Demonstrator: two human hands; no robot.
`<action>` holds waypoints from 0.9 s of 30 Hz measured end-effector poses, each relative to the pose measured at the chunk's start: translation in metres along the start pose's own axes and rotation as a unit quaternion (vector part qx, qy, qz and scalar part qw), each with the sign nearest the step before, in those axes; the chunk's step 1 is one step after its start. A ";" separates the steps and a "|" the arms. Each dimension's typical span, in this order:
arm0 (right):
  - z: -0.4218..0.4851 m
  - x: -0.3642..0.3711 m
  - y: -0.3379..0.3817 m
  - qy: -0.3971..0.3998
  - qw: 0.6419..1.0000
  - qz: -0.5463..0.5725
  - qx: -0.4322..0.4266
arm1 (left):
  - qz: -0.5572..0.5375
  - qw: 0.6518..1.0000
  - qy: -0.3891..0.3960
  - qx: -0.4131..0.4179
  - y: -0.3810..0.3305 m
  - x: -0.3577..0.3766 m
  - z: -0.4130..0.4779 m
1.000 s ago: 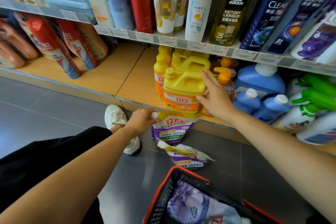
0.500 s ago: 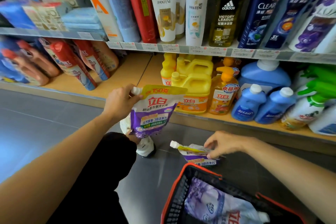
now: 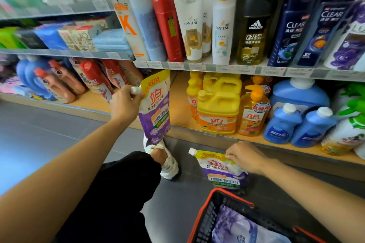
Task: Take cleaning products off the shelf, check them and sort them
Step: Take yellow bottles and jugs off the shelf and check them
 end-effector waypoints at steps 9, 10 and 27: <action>0.031 -0.059 0.033 -0.086 0.993 0.079 0.002 | -0.065 0.997 0.034 0.010 -0.009 0.037 0.041; 0.034 -0.065 0.035 -0.093 0.992 0.087 0.000 | -0.083 0.995 0.045 0.016 -0.009 0.042 0.047; 0.093 -0.125 0.077 -0.172 0.982 0.069 -0.025 | -0.182 0.936 0.214 -0.214 0.105 0.149 -0.041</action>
Point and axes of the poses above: each hand's wrist, its own z-axis towards the middle knuckle, its own x-axis out of the palm, y = z × x, the point moved 10 cm from there along z, towards the middle knuckle, and after that the axes turned 10 degrees about -y, right-handed, at the moved point
